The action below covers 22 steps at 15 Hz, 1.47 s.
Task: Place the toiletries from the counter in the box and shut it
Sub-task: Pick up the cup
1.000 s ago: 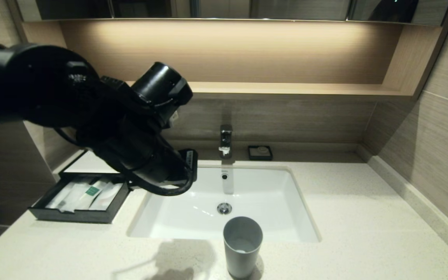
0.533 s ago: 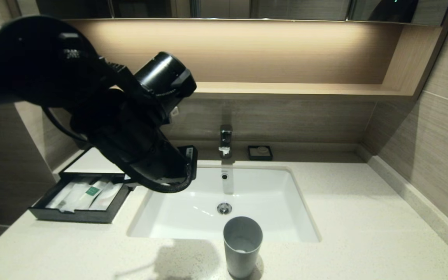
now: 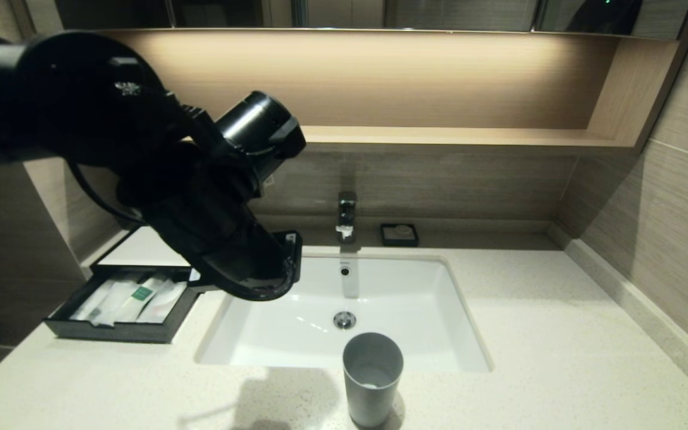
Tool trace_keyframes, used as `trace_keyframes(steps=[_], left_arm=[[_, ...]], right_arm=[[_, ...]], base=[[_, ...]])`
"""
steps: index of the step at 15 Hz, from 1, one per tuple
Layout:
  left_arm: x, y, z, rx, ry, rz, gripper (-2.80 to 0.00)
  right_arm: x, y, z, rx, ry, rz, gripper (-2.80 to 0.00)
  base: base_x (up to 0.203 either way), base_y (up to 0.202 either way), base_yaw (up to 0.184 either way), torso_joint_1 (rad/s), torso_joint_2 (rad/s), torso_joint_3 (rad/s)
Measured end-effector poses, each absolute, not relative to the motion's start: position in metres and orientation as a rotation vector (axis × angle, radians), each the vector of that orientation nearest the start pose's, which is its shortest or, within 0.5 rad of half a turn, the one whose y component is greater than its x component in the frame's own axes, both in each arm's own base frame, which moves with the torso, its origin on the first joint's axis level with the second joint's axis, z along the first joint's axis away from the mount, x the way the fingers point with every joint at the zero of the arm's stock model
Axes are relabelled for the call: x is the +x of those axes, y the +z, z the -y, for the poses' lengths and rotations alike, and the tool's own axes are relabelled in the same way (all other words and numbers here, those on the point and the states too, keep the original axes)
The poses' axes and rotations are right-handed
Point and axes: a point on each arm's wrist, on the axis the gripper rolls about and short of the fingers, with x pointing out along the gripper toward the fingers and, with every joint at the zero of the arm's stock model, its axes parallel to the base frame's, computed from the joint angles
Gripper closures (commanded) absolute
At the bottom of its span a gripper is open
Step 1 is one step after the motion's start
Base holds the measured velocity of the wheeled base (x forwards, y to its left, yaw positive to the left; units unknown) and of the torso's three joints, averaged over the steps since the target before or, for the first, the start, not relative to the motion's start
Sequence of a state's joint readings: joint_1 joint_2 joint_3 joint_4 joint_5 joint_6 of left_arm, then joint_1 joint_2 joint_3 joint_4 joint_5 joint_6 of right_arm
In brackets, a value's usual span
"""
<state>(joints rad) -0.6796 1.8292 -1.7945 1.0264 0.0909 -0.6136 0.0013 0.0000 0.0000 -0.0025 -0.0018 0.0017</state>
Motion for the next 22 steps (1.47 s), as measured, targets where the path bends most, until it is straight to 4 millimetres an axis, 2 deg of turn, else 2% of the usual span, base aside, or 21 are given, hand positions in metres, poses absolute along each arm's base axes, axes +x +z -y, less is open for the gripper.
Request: trace_keyframes(steps=[5,12,14,22], left_arm=[[0.234,0.266,0.205,-0.109,-0.243,-1.12,0.0],[0.219,0.245,0.257,-0.052,-0.314,-1.178,0.0],[0.216,0.241,0.266,-0.036,-0.324,-1.186,0.0],[0.218,0.236,0.272,-0.026,-0.309,-1.191,0.0]], right_arm=[[-0.023,0.076,0.0,0.001,0.0,0.003,0.0],[-0.023,0.076,0.0,0.002,0.0,0.003,0.0],[-0.023,0.076,0.0,0.001,0.0,0.003,0.0],[-0.023,0.076,0.0,0.002,0.0,0.003,0.0]], base=[[0.0,0.0,0.0,0.0,0.0,0.0],[0.0,0.0,0.0,0.0,0.0,0.0],[0.0,0.0,0.0,0.0,0.0,0.0],[0.0,0.0,0.0,0.0,0.0,0.0]])
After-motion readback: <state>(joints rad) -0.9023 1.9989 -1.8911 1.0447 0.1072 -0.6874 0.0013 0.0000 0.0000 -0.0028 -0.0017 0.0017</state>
